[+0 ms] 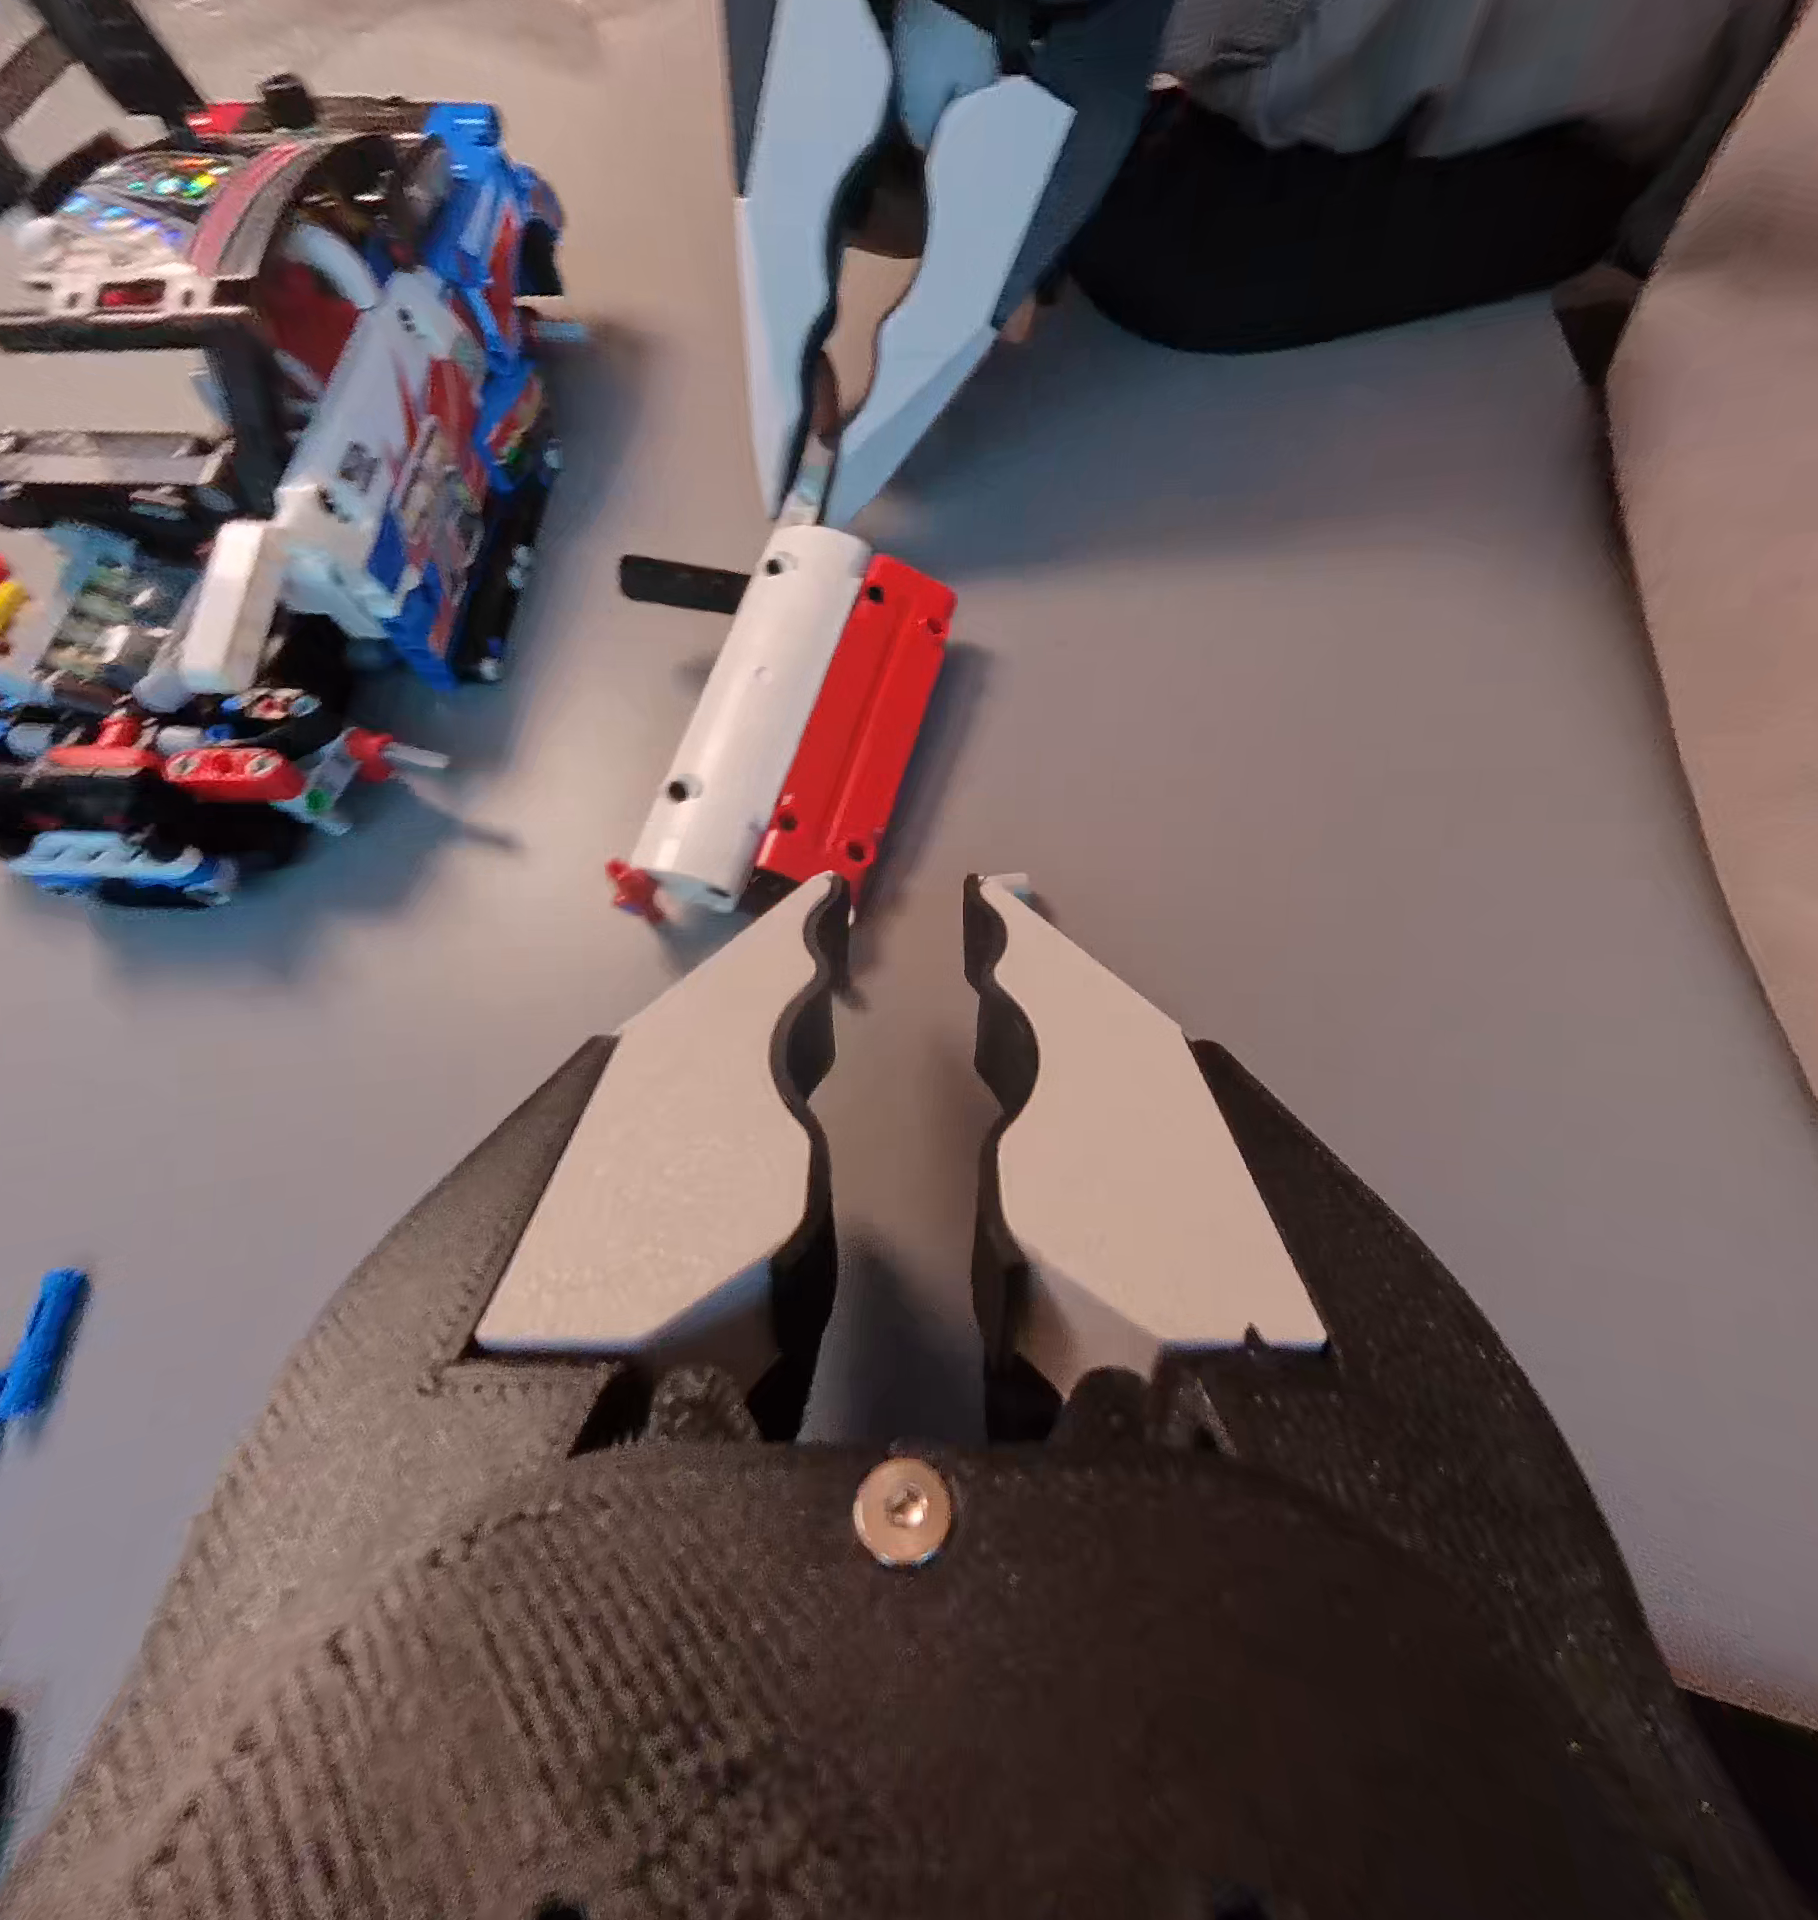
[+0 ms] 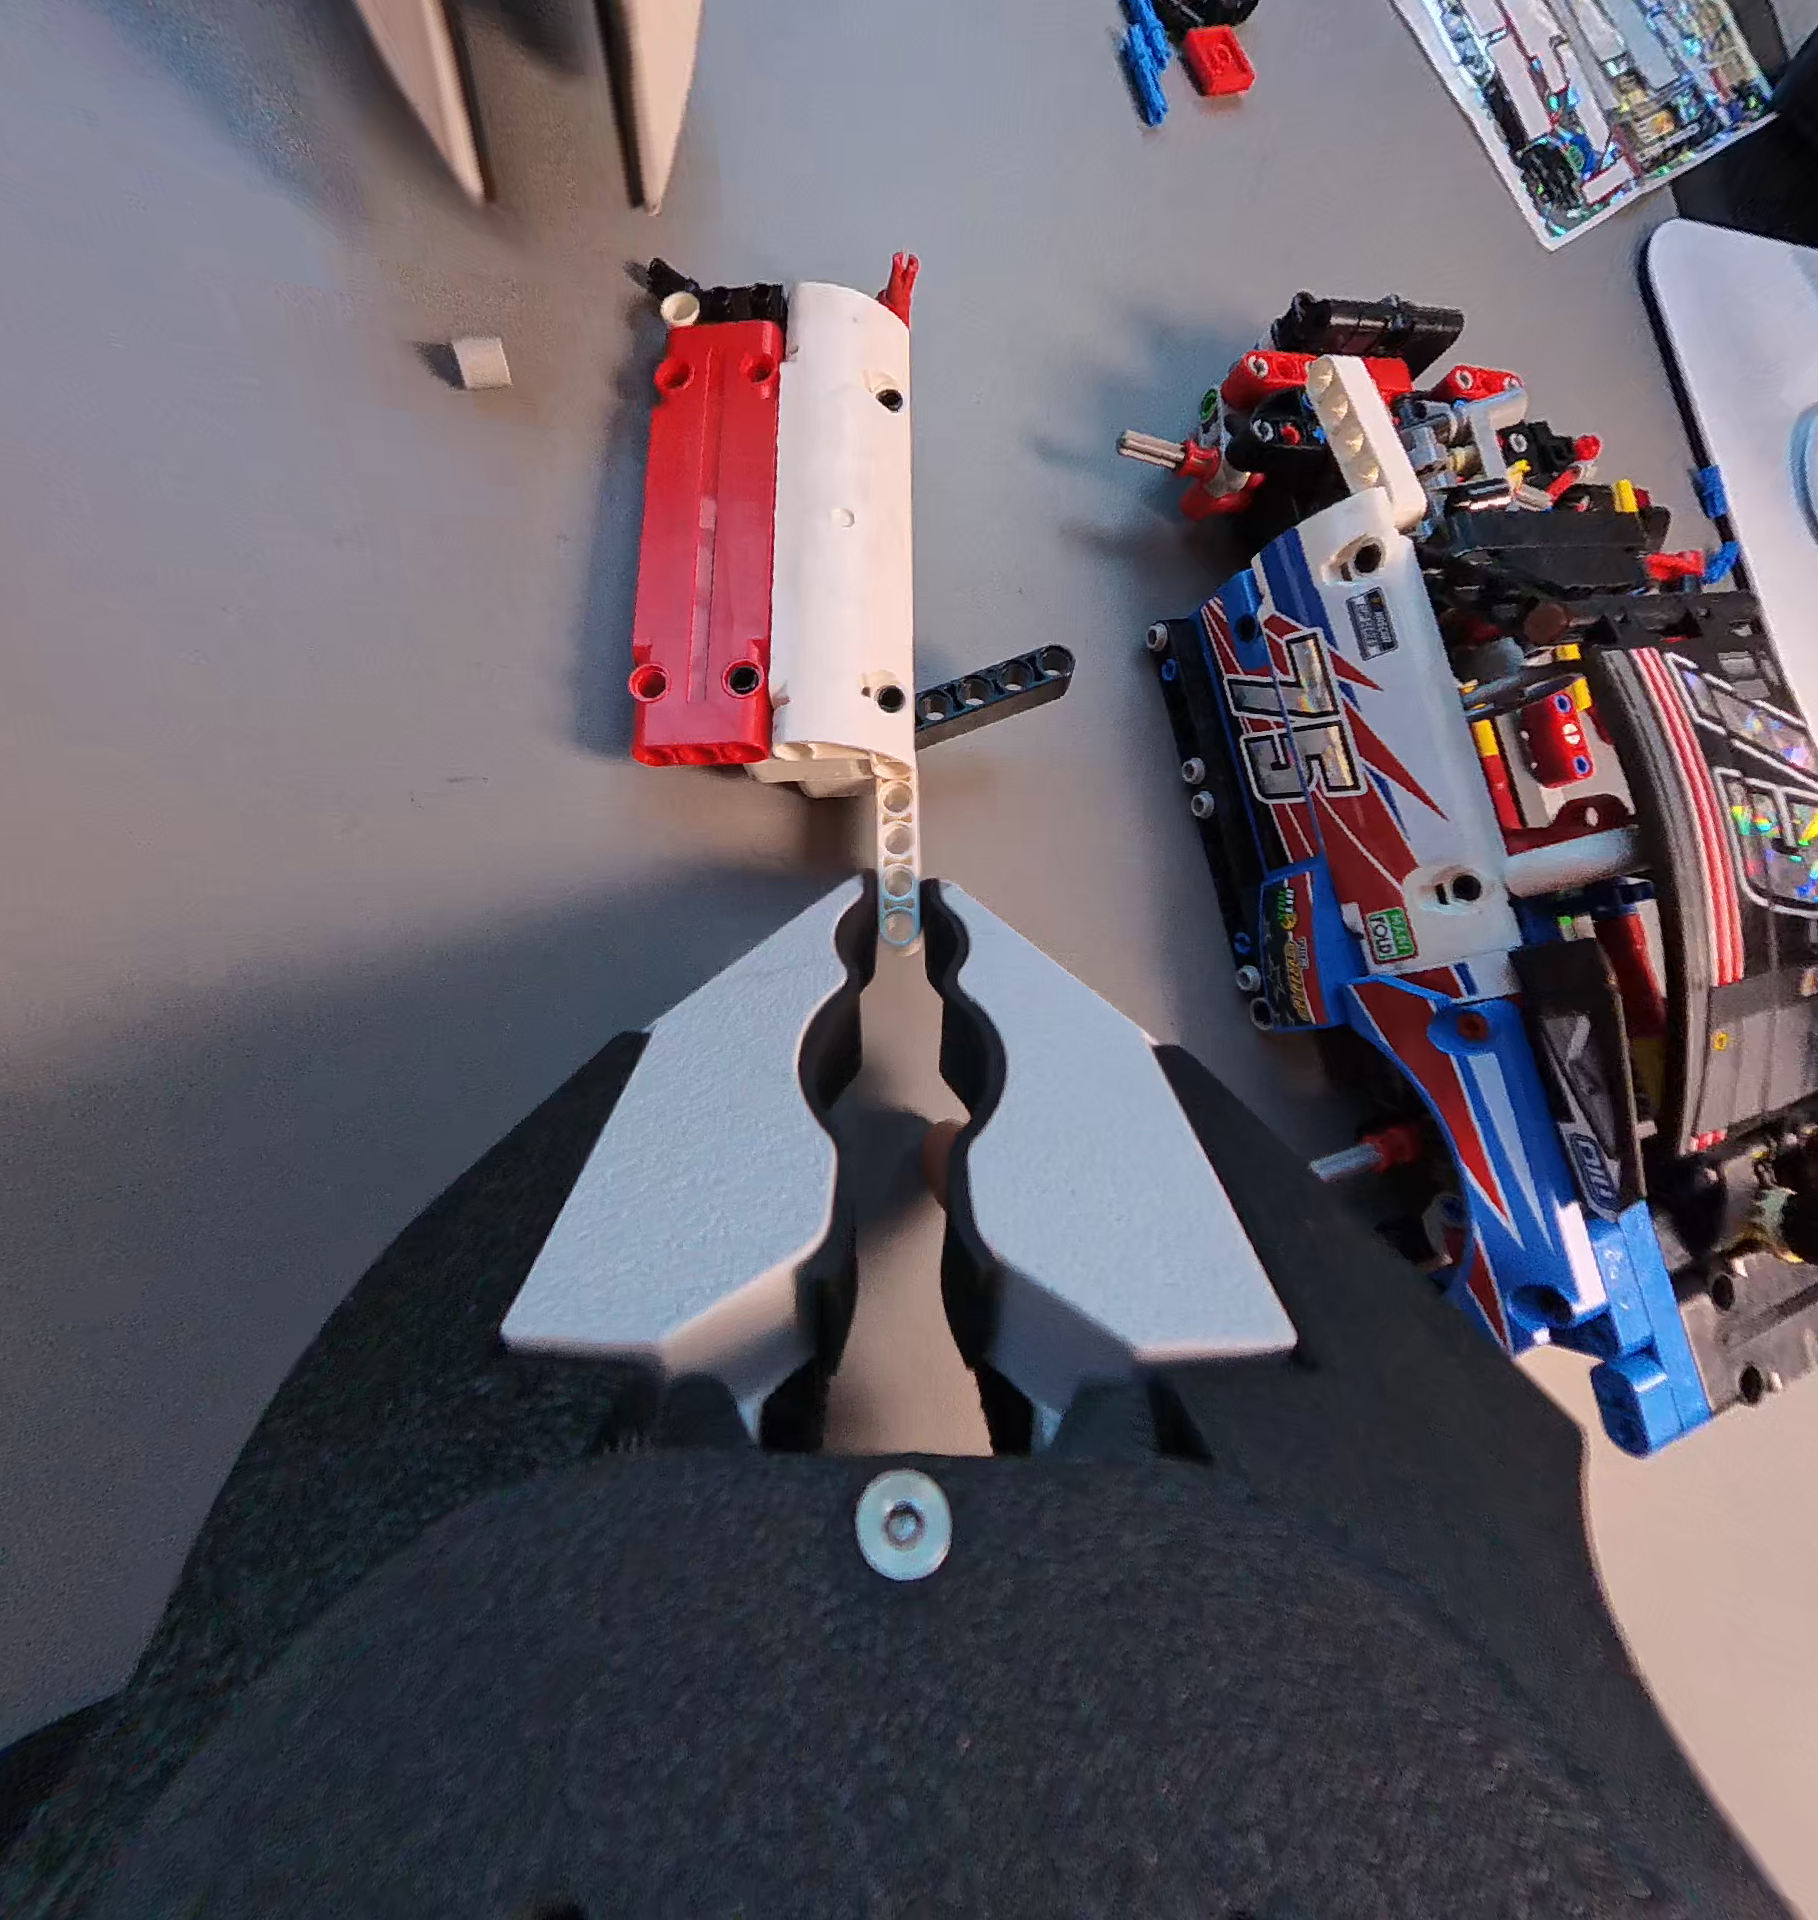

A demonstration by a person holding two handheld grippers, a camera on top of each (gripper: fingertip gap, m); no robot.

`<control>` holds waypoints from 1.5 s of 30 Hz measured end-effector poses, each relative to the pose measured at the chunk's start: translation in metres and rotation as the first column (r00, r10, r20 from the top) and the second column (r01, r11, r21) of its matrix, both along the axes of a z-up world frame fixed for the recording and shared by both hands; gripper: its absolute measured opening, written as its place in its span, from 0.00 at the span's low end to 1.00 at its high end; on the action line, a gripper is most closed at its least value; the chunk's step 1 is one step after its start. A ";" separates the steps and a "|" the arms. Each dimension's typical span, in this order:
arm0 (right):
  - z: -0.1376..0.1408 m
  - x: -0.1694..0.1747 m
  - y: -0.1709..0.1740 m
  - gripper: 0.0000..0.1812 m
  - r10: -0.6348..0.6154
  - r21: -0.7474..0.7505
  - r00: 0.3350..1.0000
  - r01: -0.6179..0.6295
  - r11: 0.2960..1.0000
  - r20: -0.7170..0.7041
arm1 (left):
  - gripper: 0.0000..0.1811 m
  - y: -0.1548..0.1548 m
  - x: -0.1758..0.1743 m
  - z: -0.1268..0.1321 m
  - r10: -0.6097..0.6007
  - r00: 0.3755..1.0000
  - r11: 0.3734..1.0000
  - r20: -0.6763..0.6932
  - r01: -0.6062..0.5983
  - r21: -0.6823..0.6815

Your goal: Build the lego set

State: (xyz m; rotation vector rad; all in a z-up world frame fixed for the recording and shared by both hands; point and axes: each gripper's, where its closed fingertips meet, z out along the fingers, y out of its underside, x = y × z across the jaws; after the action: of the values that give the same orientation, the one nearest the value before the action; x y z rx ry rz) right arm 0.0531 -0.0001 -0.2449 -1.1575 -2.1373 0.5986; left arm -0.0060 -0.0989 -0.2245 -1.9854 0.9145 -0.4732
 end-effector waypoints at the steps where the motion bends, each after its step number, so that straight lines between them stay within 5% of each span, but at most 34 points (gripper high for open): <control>1: -0.001 0.000 0.000 0.03 0.010 0.010 1.000 -0.010 1.000 0.008 | 0.11 0.006 -0.010 0.000 0.052 0.999 0.999 0.001 -0.052 0.003; 6: -0.002 -0.003 0.011 0.03 0.082 0.072 0.996 -0.085 0.994 0.038 | 0.11 0.017 -0.030 -0.015 0.158 0.985 0.987 -0.064 -0.160 -0.032; 18: -0.002 -0.016 0.030 0.03 0.259 0.175 0.960 -0.274 0.946 0.105 | 0.05 0.014 -0.017 -0.023 0.102 0.977 0.995 -0.186 -0.104 -0.002; 29: 0.022 -0.004 0.058 0.11 0.129 0.125 0.991 -0.131 0.983 0.023 | 0.00 0.015 -0.021 -0.021 0.112 0.976 0.994 -0.185 -0.113 0.007; 35: 0.060 -0.005 0.007 0.10 0.142 -0.096 0.976 -0.159 0.983 -0.166 | 0.00 0.019 -0.028 0.005 0.168 0.986 0.986 -0.012 -0.168 0.023; 42: 0.042 -0.009 -0.059 0.10 0.255 -0.155 0.955 -0.278 0.948 -0.154 | 0.00 0.014 -0.031 -0.001 0.171 0.985 0.985 -0.010 -0.171 -0.018; 45: 0.035 -0.011 -0.067 0.10 0.270 -0.161 0.953 -0.290 0.943 -0.136 | 0.10 0.010 -0.022 -0.012 0.129 0.990 0.990 -0.053 -0.132 -0.048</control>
State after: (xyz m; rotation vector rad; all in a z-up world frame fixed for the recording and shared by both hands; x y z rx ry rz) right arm 0.0425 -0.0667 -0.2094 -0.8894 -2.2023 0.9787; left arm -0.0283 -0.0889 -0.2363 -2.0967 0.8038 -0.3781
